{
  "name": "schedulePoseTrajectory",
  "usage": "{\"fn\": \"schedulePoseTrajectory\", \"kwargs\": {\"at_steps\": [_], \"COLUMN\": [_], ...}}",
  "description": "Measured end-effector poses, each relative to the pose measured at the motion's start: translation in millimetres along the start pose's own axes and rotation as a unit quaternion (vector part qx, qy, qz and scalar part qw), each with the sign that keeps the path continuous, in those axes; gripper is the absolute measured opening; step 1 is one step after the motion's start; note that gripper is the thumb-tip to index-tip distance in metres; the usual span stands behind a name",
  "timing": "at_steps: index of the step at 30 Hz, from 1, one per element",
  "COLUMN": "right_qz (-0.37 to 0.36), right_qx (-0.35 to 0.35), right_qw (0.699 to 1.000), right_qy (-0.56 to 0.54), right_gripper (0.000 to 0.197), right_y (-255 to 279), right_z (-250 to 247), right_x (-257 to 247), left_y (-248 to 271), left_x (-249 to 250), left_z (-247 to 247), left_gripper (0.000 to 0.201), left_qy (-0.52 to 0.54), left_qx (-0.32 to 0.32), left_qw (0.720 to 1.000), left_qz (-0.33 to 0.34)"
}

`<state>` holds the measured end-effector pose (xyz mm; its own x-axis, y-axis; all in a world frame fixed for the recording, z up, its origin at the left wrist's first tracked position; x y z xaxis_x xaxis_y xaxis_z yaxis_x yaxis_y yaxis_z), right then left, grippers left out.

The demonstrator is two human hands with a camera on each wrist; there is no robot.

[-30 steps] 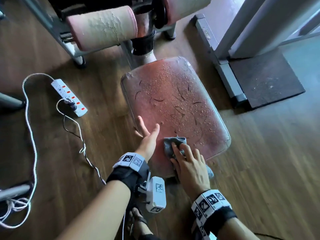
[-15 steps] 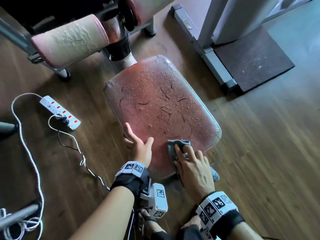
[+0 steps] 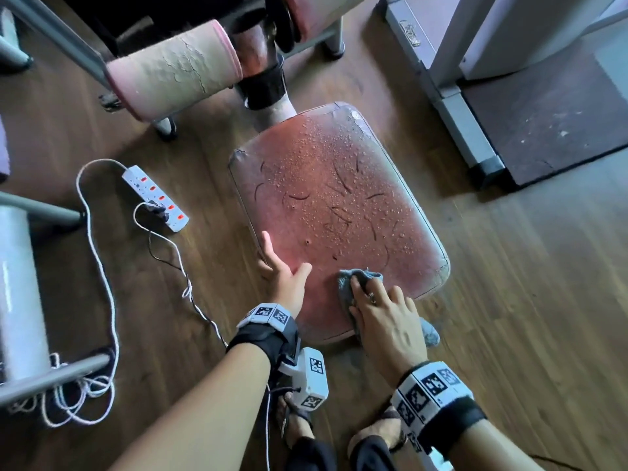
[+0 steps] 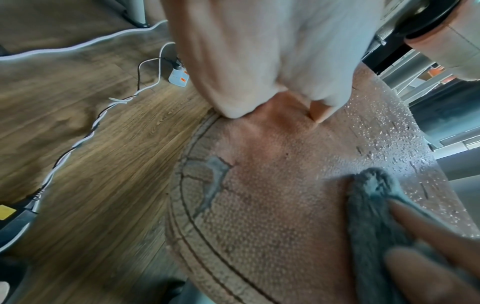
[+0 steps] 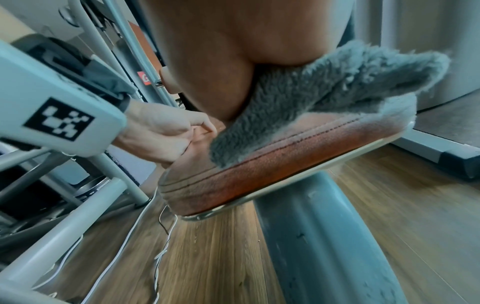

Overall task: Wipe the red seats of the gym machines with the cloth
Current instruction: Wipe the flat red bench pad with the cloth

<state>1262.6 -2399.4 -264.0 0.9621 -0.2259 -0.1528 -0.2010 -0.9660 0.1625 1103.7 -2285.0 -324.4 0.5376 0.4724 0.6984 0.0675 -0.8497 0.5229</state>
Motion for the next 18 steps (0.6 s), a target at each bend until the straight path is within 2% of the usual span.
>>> {"fn": "schedulePoseTrajectory", "kwargs": {"at_steps": [6, 12, 18], "right_qz": [-0.012, -0.056, 0.003], "right_qx": [-0.003, -0.018, -0.022], "right_qw": [1.0, 0.998, 1.0], "right_qy": [-0.002, 0.017, 0.016], "right_gripper": [0.046, 0.046, 0.046], "right_y": [-47.2, -19.2, -54.2], "right_z": [-2.9, -1.0, -2.9], "right_x": [-16.8, -13.6, -24.9], "left_y": [-2.5, -3.2, -5.5], "left_x": [-2.8, -6.1, -6.8], "left_z": [0.7, 0.3, -1.2], "left_gripper": [0.098, 0.1, 0.099], "left_qy": [0.011, 0.026, 0.037], "left_qx": [0.006, -0.005, -0.013], "left_qw": [1.0, 1.0, 0.999], "left_qz": [-0.007, -0.005, -0.001]}}
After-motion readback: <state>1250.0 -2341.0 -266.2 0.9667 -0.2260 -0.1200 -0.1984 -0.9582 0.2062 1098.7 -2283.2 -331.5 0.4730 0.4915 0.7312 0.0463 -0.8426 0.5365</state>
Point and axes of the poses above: each hand's wrist, its own y-axis away from the middle knuckle, its own z-axis out of the palm, x = y × z, the point moved 8 cm from there along -y, towards the middle knuckle, and after that the axes turned 3 degrees about y, right-handed, at the moved point
